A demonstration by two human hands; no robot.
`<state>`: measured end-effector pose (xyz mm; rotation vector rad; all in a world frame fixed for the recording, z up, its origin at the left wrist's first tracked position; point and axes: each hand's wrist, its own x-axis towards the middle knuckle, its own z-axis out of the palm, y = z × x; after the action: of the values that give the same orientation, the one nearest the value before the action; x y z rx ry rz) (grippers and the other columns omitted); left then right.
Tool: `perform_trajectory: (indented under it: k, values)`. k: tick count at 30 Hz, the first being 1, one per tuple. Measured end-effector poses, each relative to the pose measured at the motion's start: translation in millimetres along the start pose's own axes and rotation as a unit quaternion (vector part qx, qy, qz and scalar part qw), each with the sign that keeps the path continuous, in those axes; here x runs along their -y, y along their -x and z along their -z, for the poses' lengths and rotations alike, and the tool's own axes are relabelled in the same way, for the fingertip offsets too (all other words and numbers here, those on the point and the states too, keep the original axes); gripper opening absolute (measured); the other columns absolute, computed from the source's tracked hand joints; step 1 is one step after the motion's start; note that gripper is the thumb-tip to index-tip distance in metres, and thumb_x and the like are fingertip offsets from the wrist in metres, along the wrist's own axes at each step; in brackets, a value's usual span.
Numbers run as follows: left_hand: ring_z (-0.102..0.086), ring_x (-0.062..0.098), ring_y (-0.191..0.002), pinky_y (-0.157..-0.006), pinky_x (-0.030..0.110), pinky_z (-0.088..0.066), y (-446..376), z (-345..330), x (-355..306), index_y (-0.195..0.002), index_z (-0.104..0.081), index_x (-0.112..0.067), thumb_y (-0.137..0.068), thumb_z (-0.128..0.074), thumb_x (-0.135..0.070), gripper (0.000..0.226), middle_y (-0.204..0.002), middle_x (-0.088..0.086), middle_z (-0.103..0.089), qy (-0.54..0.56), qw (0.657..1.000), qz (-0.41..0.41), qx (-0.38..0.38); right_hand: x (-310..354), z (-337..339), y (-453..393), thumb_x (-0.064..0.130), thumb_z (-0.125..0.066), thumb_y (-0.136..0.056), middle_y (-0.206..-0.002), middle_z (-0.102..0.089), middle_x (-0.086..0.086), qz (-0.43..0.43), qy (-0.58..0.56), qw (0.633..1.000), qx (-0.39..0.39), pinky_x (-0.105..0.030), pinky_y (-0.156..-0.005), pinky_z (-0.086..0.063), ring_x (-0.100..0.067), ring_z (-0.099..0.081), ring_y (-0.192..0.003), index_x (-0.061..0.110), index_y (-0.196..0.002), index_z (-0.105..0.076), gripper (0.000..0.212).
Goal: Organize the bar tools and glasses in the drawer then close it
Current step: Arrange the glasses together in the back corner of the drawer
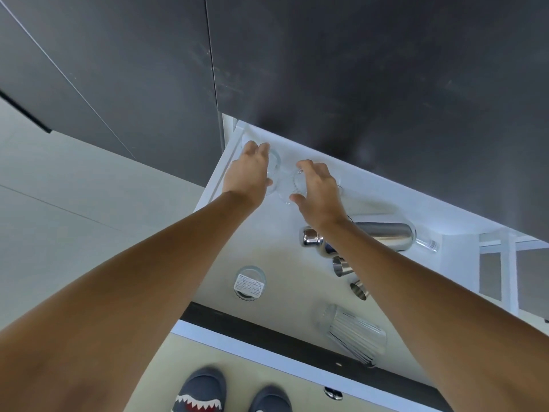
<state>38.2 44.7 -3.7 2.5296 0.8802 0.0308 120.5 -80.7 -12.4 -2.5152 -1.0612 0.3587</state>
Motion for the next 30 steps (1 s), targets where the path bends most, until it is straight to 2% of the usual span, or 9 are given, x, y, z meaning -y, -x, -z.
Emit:
perform_trajectory:
  k: [7,10,12,14,17,19,21,24,30]
  values:
    - [-0.063,0.035,-0.105,-0.089,0.038,-0.054,4,2,3,-0.146,-0.029,-0.013,-0.091,-0.061,-0.006,0.065,-0.144,0.014,-0.038,0.024,1.000,-0.004,0.012,1,2,-5,0.014,-0.069,-0.085,-0.145,-0.041,-0.011,0.001,-0.006,1.000,0.030,-0.040,-0.102,-0.045,-0.031,-0.050,-0.125,0.016,-0.141,-0.036,0.066]
    - [-0.062,0.036,-0.109,-0.089,0.037,-0.054,22,8,-1,-0.152,-0.013,-0.017,-0.092,-0.062,-0.011,0.077,-0.153,0.016,-0.024,0.015,0.999,0.007,0.042,3,11,8,0.017,-0.068,-0.087,-0.148,-0.039,-0.010,-0.002,-0.020,0.999,0.036,-0.041,-0.106,-0.042,-0.030,-0.044,-0.132,0.016,-0.145,-0.030,0.070]
    - [-0.061,0.037,-0.113,-0.089,0.039,-0.054,40,12,-4,-0.152,-0.008,-0.018,-0.093,-0.060,-0.019,0.079,-0.154,0.016,-0.020,0.007,0.998,0.011,0.059,0,24,29,0.017,-0.066,-0.088,-0.139,-0.047,-0.013,0.037,-0.023,0.999,0.001,-0.042,-0.101,-0.047,-0.029,-0.049,-0.124,0.014,-0.138,-0.040,0.057]
    - [-0.056,0.035,-0.119,-0.093,0.041,-0.051,61,14,-4,-0.151,-0.015,-0.017,-0.094,-0.058,-0.028,0.073,-0.151,0.014,-0.026,0.013,0.995,0.000,0.098,-7,37,58,0.011,-0.063,-0.089,-0.113,-0.059,-0.014,0.106,-0.038,0.994,-0.011,-0.043,-0.084,-0.055,-0.029,-0.060,-0.098,0.009,-0.119,-0.056,0.031]
    - [-0.042,0.029,-0.133,-0.106,0.039,-0.039,95,14,2,-0.147,-0.029,-0.018,-0.090,-0.060,-0.040,0.068,-0.150,0.009,-0.030,0.052,0.971,-0.027,0.231,-26,49,108,0.016,-0.060,-0.090,-0.094,-0.064,-0.008,0.139,0.004,0.983,0.118,-0.038,-0.072,-0.054,-0.029,-0.064,-0.081,0.009,-0.104,-0.063,0.016]
    - [-0.034,0.025,-0.139,-0.110,0.038,-0.034,116,15,5,-0.147,-0.031,-0.022,-0.083,-0.069,-0.044,0.078,-0.152,0.005,-0.027,0.069,0.946,-0.034,0.315,-40,50,136,0.033,-0.060,-0.090,-0.109,-0.062,-0.005,0.100,0.092,0.955,0.264,-0.036,-0.083,-0.051,-0.026,-0.062,-0.098,0.013,-0.118,-0.058,0.034]
    - [-0.032,0.024,-0.140,-0.112,0.037,-0.033,130,17,8,-0.147,-0.031,-0.025,-0.072,-0.081,-0.041,0.091,-0.154,0.002,-0.025,0.060,0.931,-0.030,0.358,-55,49,156,0.050,-0.063,-0.084,-0.119,-0.057,-0.005,0.034,0.142,0.925,0.352,-0.037,-0.089,-0.049,-0.025,-0.057,-0.108,0.016,-0.128,-0.049,0.058]
    - [-0.042,0.022,-0.131,-0.107,0.033,-0.037,141,17,13,-0.142,-0.041,-0.023,-0.065,-0.088,-0.025,0.090,-0.147,0.000,-0.038,0.056,0.933,-0.028,0.356,-65,44,173,0.060,-0.071,-0.070,-0.117,-0.058,-0.007,-0.036,0.163,0.905,0.391,-0.037,-0.085,-0.051,-0.026,-0.058,-0.104,0.014,-0.124,-0.049,0.075]
    - [-0.058,0.023,-0.108,-0.082,0.030,-0.051,146,19,18,-0.131,-0.052,-0.023,-0.070,-0.084,-0.020,0.068,-0.125,-0.001,-0.060,0.043,0.957,-0.054,0.281,-57,29,171,0.045,-0.078,-0.070,-0.106,-0.065,-0.010,-0.058,0.204,0.900,0.382,-0.038,-0.079,-0.051,-0.029,-0.063,-0.096,0.011,-0.103,-0.055,0.053]
